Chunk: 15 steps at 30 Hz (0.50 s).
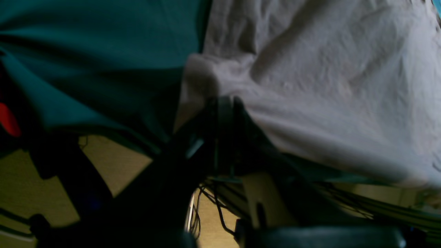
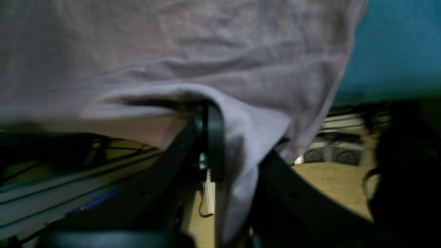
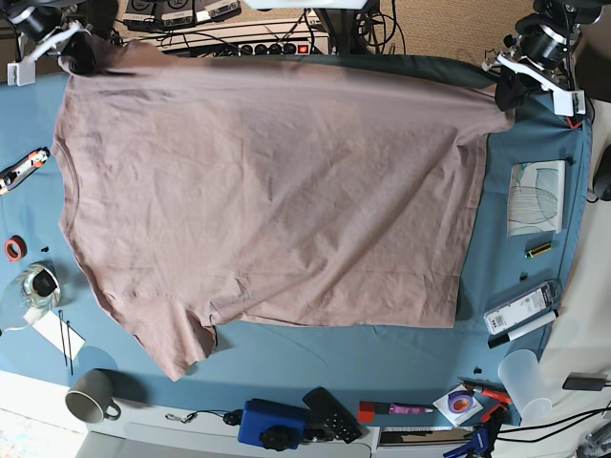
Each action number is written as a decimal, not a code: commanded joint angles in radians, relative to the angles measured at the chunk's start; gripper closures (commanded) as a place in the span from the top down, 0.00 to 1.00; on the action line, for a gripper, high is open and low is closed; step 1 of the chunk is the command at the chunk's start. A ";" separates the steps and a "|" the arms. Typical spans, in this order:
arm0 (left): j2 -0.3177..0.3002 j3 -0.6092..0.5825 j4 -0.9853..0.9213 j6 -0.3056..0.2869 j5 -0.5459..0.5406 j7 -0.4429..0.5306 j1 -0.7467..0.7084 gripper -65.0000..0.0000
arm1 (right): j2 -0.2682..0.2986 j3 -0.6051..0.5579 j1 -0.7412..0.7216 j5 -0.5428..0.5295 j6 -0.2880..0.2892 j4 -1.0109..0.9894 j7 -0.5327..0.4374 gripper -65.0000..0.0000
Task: Fold the T-shirt properly
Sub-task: 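Pull the shoulder edge taut and lay it down with both grippers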
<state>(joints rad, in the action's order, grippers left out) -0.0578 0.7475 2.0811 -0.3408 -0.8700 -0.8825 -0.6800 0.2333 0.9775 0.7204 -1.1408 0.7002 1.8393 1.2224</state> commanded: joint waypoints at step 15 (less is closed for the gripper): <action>-0.029 -0.196 0.011 0.113 0.284 0.150 0.100 0.00 | 0.058 -0.151 -0.146 0.263 -0.002 0.010 -0.146 0.00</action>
<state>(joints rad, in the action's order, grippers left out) -0.0780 0.5476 2.0766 -0.2260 -0.5865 -0.7509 -0.5735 0.2687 0.8177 0.5697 -0.8665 0.6979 1.8374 1.1015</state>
